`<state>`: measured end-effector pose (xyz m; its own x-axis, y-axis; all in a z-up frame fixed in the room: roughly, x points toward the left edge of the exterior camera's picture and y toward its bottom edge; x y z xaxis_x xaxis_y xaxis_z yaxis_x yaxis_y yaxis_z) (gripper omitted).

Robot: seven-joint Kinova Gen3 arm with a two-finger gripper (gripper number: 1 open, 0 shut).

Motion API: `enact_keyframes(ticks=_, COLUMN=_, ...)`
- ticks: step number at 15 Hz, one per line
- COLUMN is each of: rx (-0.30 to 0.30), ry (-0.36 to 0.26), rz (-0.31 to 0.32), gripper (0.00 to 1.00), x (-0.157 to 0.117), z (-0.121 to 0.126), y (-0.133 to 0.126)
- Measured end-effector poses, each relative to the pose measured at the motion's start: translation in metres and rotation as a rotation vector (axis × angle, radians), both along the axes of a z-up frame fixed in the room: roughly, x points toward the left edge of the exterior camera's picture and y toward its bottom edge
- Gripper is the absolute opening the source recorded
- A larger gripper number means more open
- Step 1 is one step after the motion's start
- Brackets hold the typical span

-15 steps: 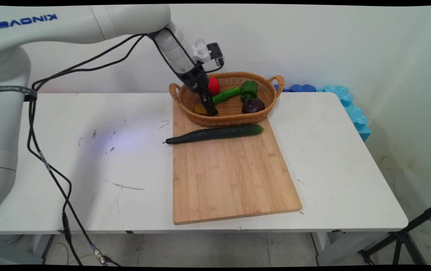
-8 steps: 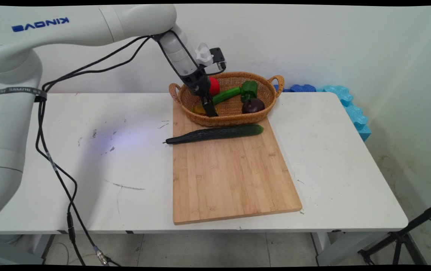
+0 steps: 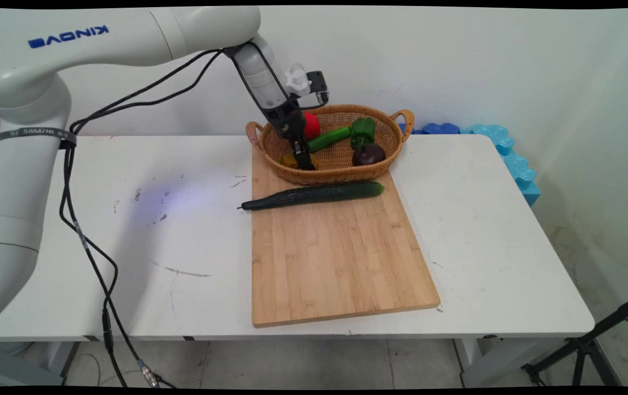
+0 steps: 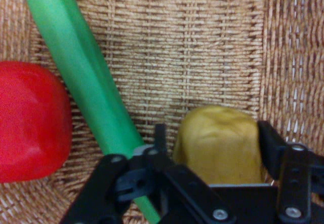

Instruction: Pick up the potato from the vegetable basket, then place the picked object on the cutting board

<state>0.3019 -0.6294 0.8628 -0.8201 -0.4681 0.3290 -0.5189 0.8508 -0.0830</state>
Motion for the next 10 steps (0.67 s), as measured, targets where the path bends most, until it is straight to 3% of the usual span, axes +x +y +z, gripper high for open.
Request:
enact_keyframes(ticks=7, rx=-0.004, ry=0.003, rz=-0.029, gripper=0.0, x=0.0, z=0.004, y=-0.003)
enact_keyframes(ticks=10, rx=-0.024, ry=0.028, rz=-0.017, gripper=0.0, x=-0.003, z=0.017, y=-0.001)
